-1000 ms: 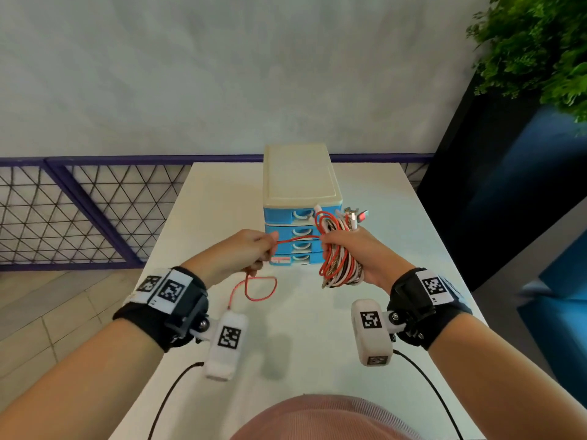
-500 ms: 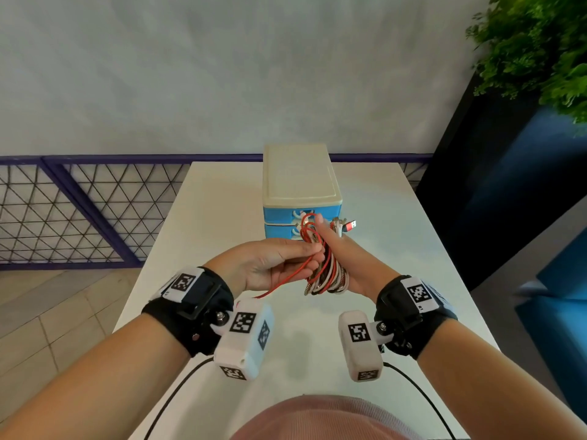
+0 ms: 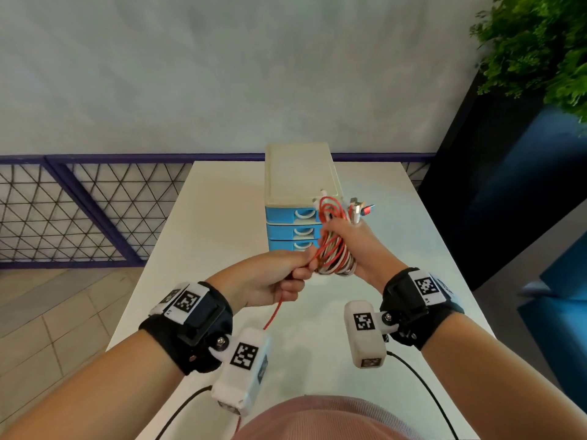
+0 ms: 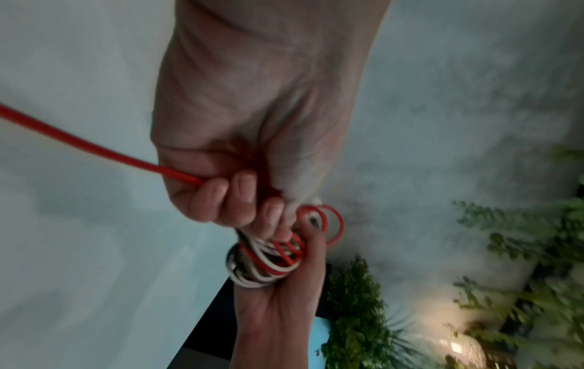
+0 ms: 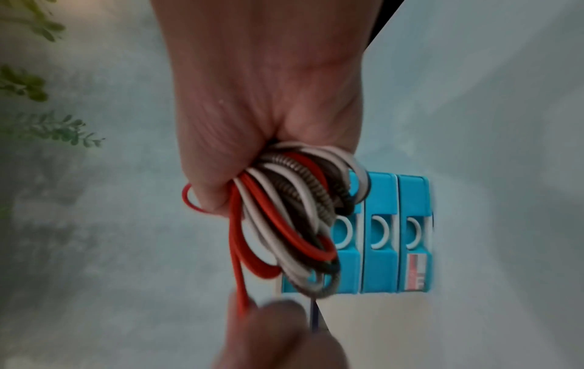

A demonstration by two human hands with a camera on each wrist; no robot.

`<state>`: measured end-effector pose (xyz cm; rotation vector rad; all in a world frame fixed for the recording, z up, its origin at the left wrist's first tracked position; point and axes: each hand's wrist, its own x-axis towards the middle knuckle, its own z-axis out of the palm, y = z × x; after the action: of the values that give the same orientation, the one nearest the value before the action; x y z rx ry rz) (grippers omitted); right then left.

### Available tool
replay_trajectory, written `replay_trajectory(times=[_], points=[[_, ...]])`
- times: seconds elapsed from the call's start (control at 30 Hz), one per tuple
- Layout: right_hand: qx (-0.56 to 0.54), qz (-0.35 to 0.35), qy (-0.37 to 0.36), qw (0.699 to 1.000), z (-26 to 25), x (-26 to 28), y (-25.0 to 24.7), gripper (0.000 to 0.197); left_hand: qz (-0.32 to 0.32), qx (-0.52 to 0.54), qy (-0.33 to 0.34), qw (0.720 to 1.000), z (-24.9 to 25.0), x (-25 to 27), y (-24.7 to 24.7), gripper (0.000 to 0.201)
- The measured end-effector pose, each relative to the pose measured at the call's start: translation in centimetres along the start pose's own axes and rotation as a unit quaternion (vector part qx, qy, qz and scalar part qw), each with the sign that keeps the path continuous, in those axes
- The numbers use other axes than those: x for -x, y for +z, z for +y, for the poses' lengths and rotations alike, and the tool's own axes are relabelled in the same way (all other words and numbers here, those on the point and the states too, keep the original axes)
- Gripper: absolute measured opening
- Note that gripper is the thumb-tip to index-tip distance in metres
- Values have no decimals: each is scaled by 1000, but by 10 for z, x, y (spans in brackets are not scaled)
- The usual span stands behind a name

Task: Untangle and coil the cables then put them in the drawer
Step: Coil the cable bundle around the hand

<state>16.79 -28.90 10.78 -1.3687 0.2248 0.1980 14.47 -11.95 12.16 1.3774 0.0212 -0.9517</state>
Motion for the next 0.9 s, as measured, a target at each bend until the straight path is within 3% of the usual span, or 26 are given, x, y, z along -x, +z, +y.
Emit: replay_trajectory(times=[0.1, 0.2, 0.27, 0.37, 0.47, 0.67, 0.8, 0.9], points=[[-113, 61, -12, 992, -12, -8, -13, 13, -81, 1, -51, 995, -16, 8, -13, 32], [-177, 60, -6, 982, -25, -8, -27, 14, -129, -125, -88, 980, -32, 15, -30, 31], [-162, 28, 13, 986, -31, -3, -31, 13, -76, -242, -74, 965, -35, 13, -36, 29], [-103, -38, 57, 992, -34, 4, -27, 12, 98, -392, 35, 914, -23, 4, -37, 22], [-11, -88, 65, 994, -30, 8, -17, 8, 200, -390, 150, 886, -5, -3, -33, 21], [85, -141, 73, 984, -22, 15, 0, 17, 254, -424, 284, 822, 18, -9, -19, 7], [17, -161, 95, 982, -18, 18, 1, 15, 280, -397, 319, 814, 15, -11, -17, 6], [44, -145, 97, 984, -15, 20, 2, 7, 260, -415, 292, 821, 15, -9, -18, 11]])
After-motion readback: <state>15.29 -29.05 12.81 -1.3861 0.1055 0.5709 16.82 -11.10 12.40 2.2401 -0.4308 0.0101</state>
